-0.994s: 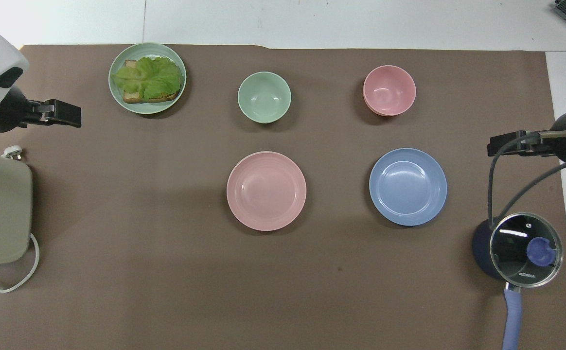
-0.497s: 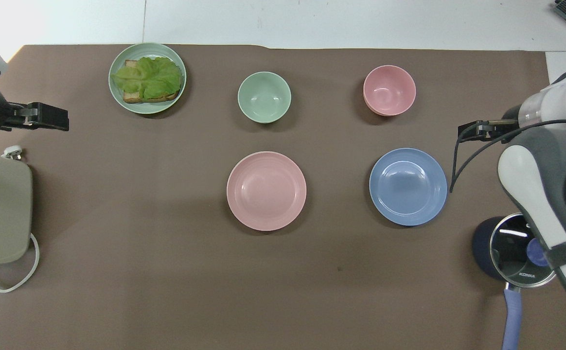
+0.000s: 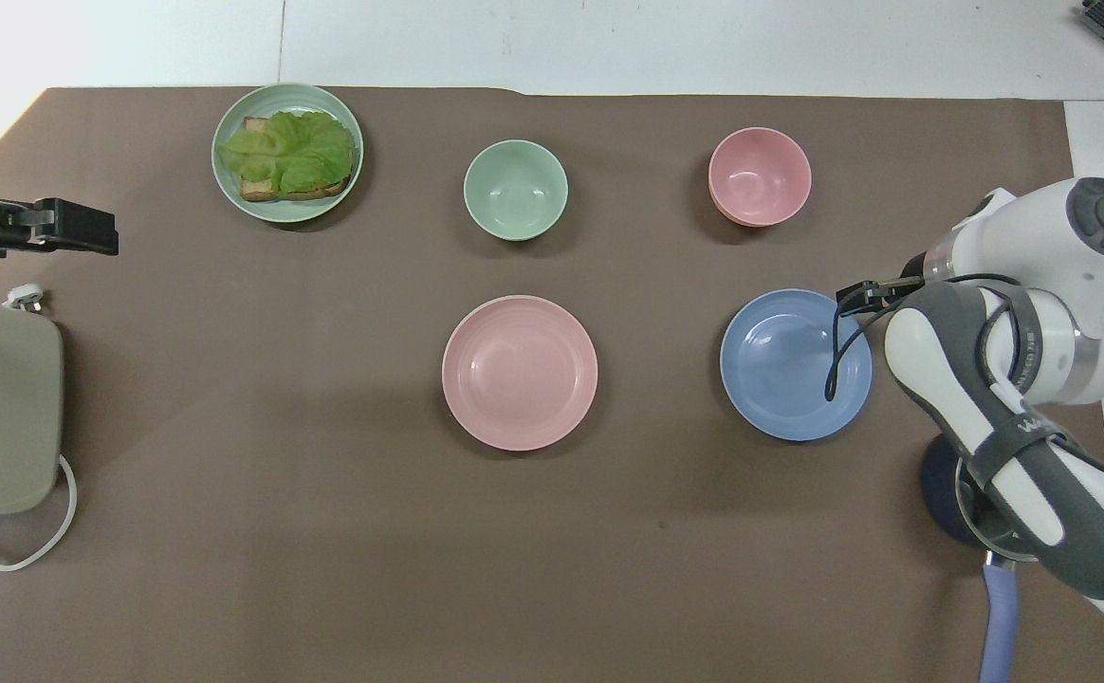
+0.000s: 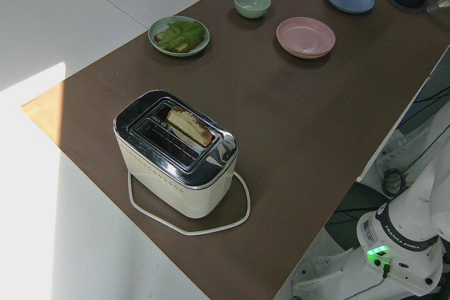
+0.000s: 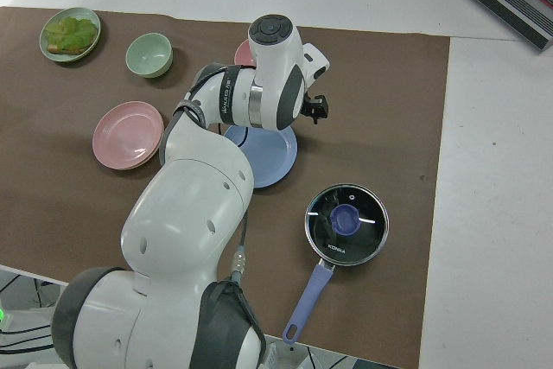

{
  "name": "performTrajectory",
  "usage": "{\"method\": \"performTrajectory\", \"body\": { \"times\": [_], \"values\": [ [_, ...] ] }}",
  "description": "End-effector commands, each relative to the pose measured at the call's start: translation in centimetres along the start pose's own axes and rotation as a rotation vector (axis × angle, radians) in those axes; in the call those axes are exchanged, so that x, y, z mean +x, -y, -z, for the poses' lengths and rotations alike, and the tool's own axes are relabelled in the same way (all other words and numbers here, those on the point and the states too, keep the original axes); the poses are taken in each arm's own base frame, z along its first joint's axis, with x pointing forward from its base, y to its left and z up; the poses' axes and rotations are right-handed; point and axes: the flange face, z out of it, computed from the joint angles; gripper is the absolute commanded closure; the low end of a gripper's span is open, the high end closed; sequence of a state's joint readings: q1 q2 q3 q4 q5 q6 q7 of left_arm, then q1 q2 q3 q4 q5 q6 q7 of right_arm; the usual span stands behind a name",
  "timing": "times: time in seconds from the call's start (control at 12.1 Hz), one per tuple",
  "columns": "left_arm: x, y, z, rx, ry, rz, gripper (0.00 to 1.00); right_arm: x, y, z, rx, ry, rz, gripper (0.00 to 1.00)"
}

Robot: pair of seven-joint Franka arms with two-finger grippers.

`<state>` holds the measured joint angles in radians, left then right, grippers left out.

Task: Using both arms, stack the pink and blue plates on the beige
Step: 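Reach the right gripper to the blue plate's rim, then grasp the blue plate's rim with the right gripper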

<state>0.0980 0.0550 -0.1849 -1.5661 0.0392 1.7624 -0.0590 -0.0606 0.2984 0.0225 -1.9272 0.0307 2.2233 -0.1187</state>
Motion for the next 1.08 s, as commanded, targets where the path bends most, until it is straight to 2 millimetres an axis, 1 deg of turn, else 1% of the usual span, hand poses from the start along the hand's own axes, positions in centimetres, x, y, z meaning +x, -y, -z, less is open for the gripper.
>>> {"method": "performTrajectory", "body": {
  "times": [0.0, 0.08, 0.25, 0.41, 0.58, 0.66, 0.75, 0.91, 0.99],
  "values": [
    [-0.2, 0.2, 0.1, -0.011, 0.012, -0.002, 0.0, -1.3, 0.0, -2.2, 0.093, -0.026, 0.061, 0.12],
    [-0.2, 0.2, 0.1, -0.011, 0.012, -0.002, 0.0, -1.3, -0.2, -2.4, 0.099, -0.025, 0.066, 0.21],
    [-0.2, 0.1, 0.1, -0.011, 0.012, -0.003, 0.0, -1.7, -1.1, -2.5, 0.103, -0.015, 0.054, 0.36],
    [-0.2, 0.1, 0.1, -0.011, 0.012, -0.003, 0.0, -2.4, -2.0, -2.8, 0.12, 0.003, 0.046, 0.57],
    [-0.3, 0.2, 0.0, -0.011, 0.013, -0.002, 0.0, -2.7, -1.8, -2.8, 0.174, 0.013, 0.057, 0.81],
    [-0.3, 0.3, 0.0, -0.01, 0.018, -0.001, 0.0, -2.9, -2.3, -2.9, 0.183, 0.02, 0.059, 0.94],
    [-0.4, -0.2, 0.0, -0.011, 0.018, -0.011, 0.0, -3.0, -2.4, -2.8, 0.199, 0.026, 0.05, 1.0],
    [-0.5, -1.1, 0.0, -0.013, 0.019, -0.025, 0.0, -2.8, -2.3, -2.4, 0.241, 0.018, 0.027, 1.0],
    [-0.6, -2.6, 0.2, -0.016, 0.017, -0.049, 0.0, -2.6, -1.9, -2.1, 0.272, 0.017, 0.021, 1.0]
  ]
}}
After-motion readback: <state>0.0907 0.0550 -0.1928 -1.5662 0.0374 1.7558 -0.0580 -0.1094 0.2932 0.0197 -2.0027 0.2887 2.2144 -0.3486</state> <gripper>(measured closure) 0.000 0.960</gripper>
